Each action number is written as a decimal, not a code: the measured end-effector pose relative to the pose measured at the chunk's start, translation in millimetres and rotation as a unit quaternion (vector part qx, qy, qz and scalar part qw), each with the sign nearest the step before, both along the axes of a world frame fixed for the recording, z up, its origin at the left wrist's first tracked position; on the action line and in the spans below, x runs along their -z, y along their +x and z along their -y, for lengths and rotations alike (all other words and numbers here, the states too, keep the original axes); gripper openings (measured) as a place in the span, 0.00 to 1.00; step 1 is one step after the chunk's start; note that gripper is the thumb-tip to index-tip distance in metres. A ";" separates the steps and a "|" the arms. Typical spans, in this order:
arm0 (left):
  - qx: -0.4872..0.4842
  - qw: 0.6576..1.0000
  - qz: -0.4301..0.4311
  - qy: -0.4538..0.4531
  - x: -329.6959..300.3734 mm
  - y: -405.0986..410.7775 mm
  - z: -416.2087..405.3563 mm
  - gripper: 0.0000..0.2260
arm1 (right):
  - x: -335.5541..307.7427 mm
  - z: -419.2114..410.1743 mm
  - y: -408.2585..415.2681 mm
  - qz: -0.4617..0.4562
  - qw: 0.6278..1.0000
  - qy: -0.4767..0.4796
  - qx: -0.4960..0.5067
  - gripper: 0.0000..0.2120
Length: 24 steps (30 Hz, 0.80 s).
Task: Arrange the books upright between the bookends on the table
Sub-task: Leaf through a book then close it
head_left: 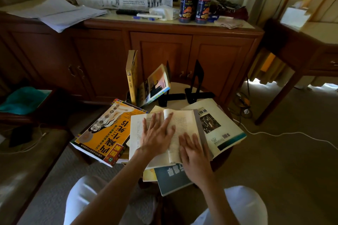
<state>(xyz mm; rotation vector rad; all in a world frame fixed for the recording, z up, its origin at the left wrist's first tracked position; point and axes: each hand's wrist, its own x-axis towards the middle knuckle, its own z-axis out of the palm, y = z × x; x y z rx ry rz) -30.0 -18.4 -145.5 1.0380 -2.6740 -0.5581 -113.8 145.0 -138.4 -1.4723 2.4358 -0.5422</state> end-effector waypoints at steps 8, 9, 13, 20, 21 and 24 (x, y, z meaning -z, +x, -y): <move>-0.150 0.981 -0.102 0.074 -9.1 33.0 0.8 0.38 | -25.7 -1.7 -20.8 0.117 0.964 -0.077 0.227 0.41; -0.166 0.977 -0.104 0.087 -13.6 36.7 4.1 0.40 | -31.4 2.2 -25.0 0.169 0.952 -0.079 0.241 0.44; -0.236 0.962 -0.044 0.133 -29.1 44.2 30.8 0.42 | -42.4 13.5 -38.7 0.161 0.947 -0.017 0.277 0.46; -0.300 0.909 -0.118 0.264 -44.3 43.7 68.9 0.36 | -44.3 9.9 -53.8 0.373 0.899 -0.025 0.227 0.35; -0.325 0.886 -0.150 0.296 -46.2 44.6 72.5 0.33 | -53.1 8.7 -51.6 0.397 0.890 -0.031 0.224 0.28; -0.353 0.792 -0.263 0.424 -49.7 51.3 79.5 0.13 | -65.0 5.8 -50.5 0.444 0.868 -0.059 0.213 0.22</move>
